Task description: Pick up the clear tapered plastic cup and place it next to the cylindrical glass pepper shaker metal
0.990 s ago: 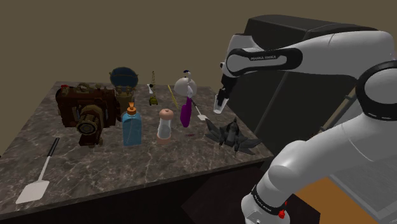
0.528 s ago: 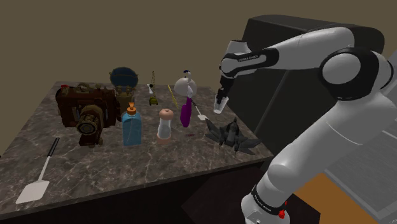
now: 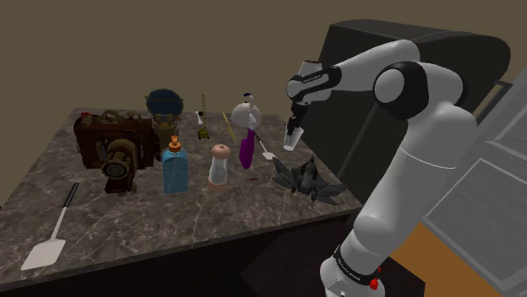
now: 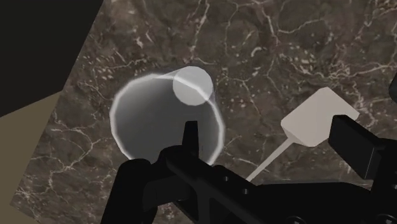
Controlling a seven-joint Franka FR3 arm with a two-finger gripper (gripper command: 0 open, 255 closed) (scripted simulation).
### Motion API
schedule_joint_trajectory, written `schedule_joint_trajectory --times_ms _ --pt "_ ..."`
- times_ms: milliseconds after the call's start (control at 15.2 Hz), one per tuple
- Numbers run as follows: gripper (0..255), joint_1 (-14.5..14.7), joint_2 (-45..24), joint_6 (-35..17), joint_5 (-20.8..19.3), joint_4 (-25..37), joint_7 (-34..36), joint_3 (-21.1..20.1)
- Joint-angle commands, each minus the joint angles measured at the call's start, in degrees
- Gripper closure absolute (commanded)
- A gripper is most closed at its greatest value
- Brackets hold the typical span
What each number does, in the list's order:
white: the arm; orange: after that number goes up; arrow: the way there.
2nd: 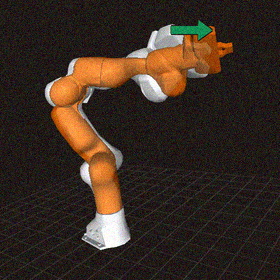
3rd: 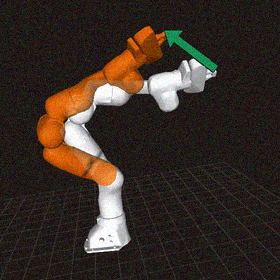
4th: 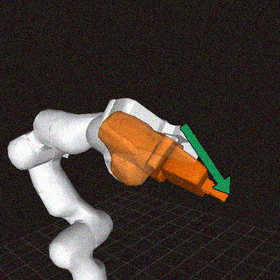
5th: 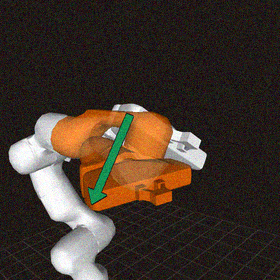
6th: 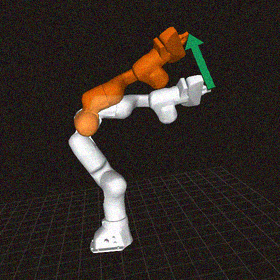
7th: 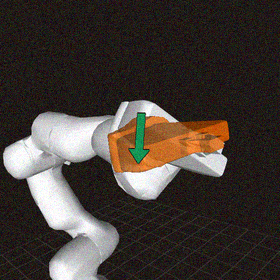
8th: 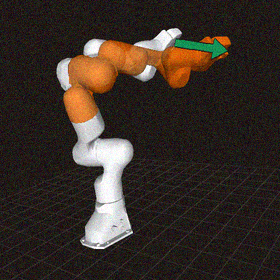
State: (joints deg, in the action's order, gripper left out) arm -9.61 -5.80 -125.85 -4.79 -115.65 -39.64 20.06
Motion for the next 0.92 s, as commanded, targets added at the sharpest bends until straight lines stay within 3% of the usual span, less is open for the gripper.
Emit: schedule_joint_trajectory --times_ms 0,528,858 --pt "0 -1.2 -4.4 -0.4 2.0 4.0 -2.6 0.5" --pt "0 -2.2 -8.5 -5.4 3.6 3.0 -4.0 0.2" --pt "0 -2.2 -8.5 -5.4 3.6 3.0 -4.0 0.2"
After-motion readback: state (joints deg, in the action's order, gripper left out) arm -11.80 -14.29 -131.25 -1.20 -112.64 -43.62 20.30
